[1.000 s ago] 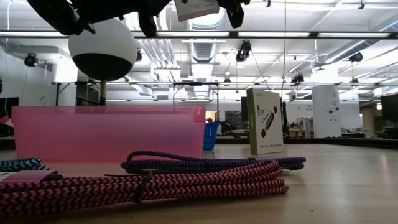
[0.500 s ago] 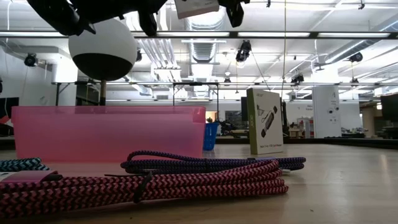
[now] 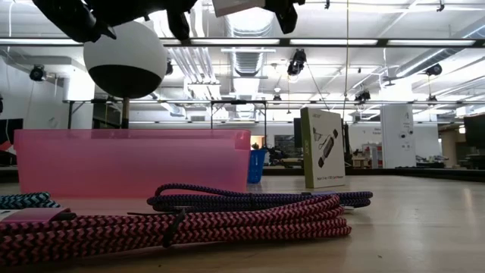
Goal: Pick and place items into bin
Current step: Put the bottom card reader box into the black bin
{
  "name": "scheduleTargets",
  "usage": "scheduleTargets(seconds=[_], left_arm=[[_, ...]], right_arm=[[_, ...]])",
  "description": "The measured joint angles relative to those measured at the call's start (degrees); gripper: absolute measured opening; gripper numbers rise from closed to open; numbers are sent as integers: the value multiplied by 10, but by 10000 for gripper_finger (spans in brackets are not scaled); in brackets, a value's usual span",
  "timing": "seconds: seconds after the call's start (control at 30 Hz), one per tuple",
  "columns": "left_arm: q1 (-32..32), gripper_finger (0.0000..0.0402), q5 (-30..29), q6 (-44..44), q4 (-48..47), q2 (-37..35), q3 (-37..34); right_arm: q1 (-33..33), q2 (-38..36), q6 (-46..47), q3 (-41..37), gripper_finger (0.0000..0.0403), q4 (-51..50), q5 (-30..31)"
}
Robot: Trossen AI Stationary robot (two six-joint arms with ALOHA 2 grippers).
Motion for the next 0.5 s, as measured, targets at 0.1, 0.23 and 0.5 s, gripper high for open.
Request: scheduleTargets(seconds=[0.1, 0.23, 0.5], left_arm=[[0, 28, 0, 0, -6, -3, 0], [0, 28, 1, 0, -7, -19, 0], [0, 28, -1, 16, -92, -78, -2]], right_arm=[[0, 0, -2, 0, 121, 0, 3], [-1, 0, -4, 0, 138, -10, 4], [-9, -8, -2, 0, 147, -46, 3]])
